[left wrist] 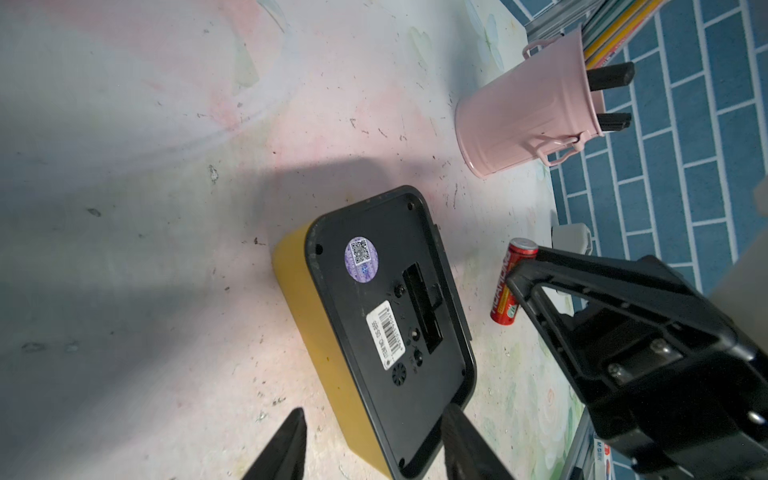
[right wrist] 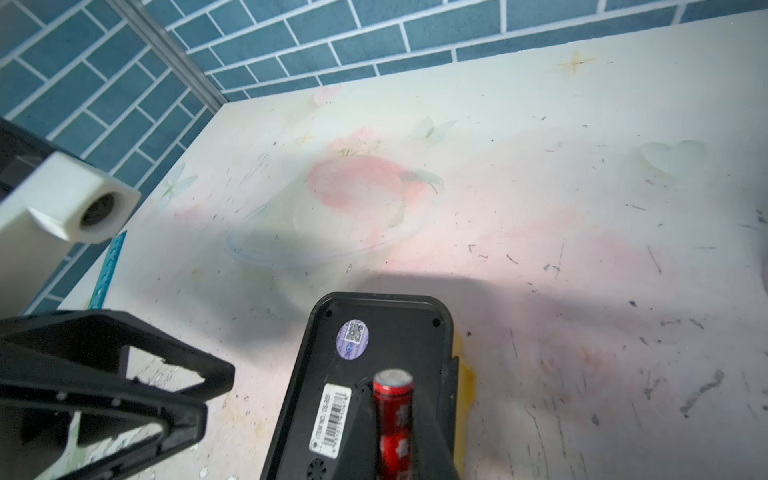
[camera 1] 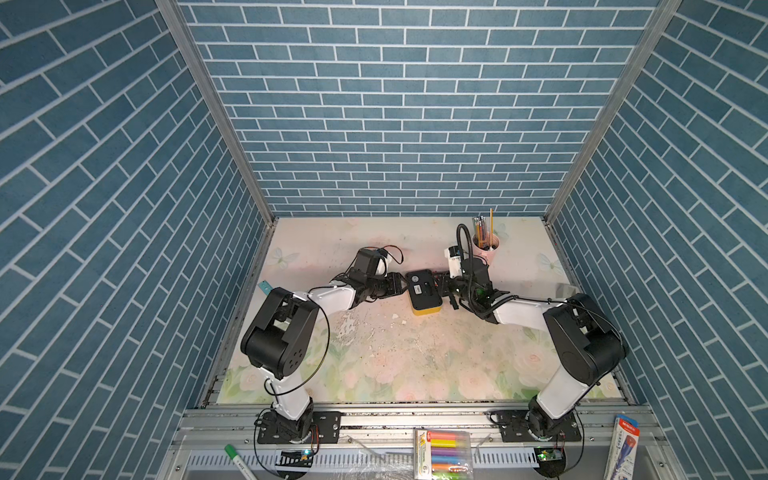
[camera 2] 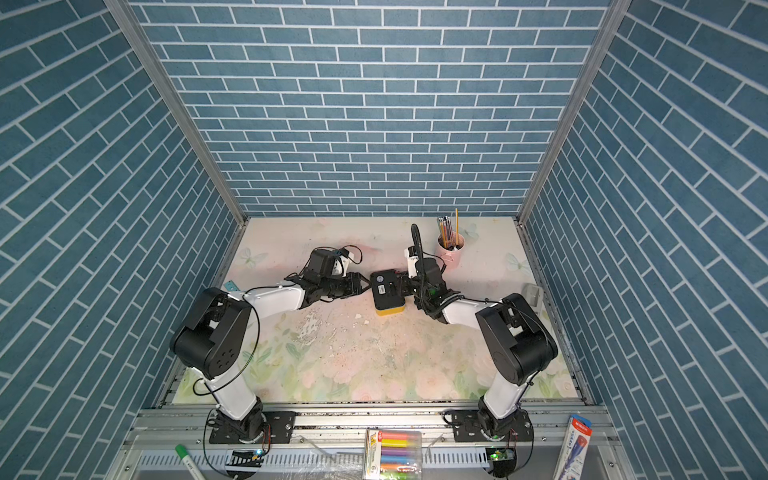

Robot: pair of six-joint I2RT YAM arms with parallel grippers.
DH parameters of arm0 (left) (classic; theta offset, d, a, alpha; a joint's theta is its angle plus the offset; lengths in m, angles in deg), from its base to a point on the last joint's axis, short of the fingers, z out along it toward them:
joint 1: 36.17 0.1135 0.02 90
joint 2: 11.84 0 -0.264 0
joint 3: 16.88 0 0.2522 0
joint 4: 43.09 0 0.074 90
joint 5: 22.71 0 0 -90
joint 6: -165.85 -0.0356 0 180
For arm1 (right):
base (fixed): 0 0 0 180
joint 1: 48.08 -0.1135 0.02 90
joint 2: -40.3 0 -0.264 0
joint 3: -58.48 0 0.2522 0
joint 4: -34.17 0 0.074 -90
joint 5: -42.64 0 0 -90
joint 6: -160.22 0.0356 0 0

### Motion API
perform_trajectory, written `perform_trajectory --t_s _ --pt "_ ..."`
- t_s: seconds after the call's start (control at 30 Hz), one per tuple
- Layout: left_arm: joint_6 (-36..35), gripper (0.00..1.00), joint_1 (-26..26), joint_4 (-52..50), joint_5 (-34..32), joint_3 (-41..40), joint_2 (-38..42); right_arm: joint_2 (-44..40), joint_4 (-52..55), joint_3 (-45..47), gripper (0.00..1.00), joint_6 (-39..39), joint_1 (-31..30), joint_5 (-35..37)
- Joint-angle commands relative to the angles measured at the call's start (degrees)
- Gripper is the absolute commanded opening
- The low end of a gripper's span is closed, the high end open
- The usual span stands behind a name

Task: Insert the battery into the alarm
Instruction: Install the battery in the alarm.

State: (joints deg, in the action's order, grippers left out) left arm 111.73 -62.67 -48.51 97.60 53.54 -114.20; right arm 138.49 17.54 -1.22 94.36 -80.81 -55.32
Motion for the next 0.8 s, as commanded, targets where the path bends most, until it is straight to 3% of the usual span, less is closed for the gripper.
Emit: perform_trajectory --t_s 0.0,0.77 --pt "2.26 0.54 -0.48 2.99 1.38 1.64 -1.97 2.01 -7.55 0.67 0.0 3.9 -1.57 2.61" --pt "2.19 0.52 -1.19 0.64 1.95 1.61 -4.82 7.27 -9.71 1.37 0.0 1.88 -6.97 15.19"
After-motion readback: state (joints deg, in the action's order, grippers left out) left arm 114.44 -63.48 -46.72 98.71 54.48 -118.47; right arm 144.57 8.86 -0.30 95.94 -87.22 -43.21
